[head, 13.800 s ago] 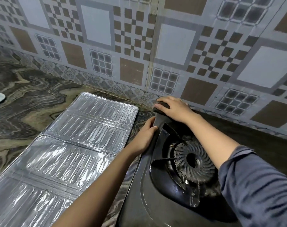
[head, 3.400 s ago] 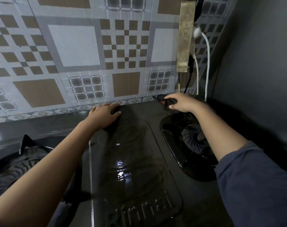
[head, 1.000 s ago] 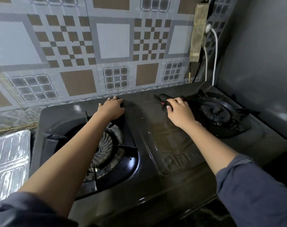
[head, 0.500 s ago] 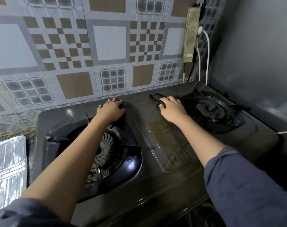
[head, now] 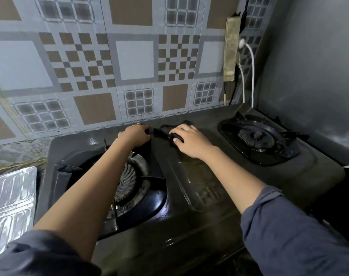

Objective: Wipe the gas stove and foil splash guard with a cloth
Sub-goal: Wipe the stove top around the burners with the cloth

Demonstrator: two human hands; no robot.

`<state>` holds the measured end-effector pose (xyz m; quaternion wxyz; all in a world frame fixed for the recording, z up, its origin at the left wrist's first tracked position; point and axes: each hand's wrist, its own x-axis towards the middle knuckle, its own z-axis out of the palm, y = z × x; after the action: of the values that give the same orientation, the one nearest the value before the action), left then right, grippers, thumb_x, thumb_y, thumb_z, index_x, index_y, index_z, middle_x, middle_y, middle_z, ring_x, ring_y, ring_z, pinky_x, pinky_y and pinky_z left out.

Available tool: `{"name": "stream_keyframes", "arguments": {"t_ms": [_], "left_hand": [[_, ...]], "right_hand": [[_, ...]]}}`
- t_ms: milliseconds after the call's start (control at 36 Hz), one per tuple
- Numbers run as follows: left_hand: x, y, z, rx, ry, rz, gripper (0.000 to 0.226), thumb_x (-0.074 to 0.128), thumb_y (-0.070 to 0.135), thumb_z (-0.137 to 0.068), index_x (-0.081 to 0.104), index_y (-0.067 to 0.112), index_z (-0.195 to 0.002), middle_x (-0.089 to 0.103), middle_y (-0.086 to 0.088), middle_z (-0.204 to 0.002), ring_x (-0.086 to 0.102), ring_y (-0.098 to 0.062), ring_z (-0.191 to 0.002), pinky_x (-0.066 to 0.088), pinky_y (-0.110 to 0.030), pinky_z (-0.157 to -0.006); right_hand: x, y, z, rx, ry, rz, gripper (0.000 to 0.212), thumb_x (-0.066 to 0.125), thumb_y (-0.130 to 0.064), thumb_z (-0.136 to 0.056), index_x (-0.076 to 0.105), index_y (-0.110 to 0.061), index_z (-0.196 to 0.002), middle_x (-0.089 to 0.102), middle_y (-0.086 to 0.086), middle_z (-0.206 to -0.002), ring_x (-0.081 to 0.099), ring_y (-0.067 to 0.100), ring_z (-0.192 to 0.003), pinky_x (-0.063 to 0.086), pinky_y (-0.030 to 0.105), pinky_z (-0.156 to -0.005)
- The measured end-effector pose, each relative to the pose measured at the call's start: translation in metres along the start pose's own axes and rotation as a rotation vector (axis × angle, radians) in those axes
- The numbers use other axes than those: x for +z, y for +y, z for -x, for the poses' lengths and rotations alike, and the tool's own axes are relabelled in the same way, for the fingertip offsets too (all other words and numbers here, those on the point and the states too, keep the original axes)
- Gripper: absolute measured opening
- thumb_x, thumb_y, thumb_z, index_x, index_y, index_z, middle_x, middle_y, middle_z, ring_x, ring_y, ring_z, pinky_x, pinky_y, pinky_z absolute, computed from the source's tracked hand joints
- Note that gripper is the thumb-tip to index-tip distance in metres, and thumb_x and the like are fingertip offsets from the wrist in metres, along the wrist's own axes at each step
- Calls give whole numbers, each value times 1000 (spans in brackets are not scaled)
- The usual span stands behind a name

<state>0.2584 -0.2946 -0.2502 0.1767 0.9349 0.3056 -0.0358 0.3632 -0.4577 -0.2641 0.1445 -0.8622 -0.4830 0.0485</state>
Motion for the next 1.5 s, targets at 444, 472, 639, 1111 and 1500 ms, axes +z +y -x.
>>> {"name": "stream_keyframes", "arguments": {"t_ms": [444,472,639,1111,1500], "left_hand": [[-1,53,-4,-73,-28,-145,38,50,27,-92,57,6,-122,58,-16,-123,54,-32,-111,44,-36,-87],[2,59,-5,-64,-18,-147,38,51,28,-91,58,7,-122,58,-15,-123,54,-31,-110,44,-36,-86],[24,87,-2,18,25,-129,36,47,28,-91,60,7,-118,61,-16,-118,56,-31,-106,44,-34,-81],[37,64,47,135,-63,-40,55,32,28,-101,13,11,-150,2,-7,-159,0,-20,-147,4,-33,-118],[34,45,61,276,-86,-137,53,27,25,-101,11,9,-149,2,-9,-159,3,-20,-147,4,-28,-118]], "right_hand": [[-14,54,5,59,56,-19,38,38,-32,-97,41,-25,-134,38,0,-143,33,26,-132,36,40,-103],[-15,58,7,66,62,-35,38,39,-32,-97,41,-25,-134,38,0,-142,33,26,-132,35,40,-103],[-18,79,18,118,58,-131,39,38,-34,-97,41,-26,-135,36,0,-143,31,25,-132,34,39,-104],[-6,56,48,206,218,-55,34,35,-26,-97,49,-15,-127,41,10,-138,38,33,-120,35,39,-98],[6,2,54,191,156,-36,38,34,-28,-97,43,-24,-134,38,3,-142,33,29,-128,28,39,-107]]}}
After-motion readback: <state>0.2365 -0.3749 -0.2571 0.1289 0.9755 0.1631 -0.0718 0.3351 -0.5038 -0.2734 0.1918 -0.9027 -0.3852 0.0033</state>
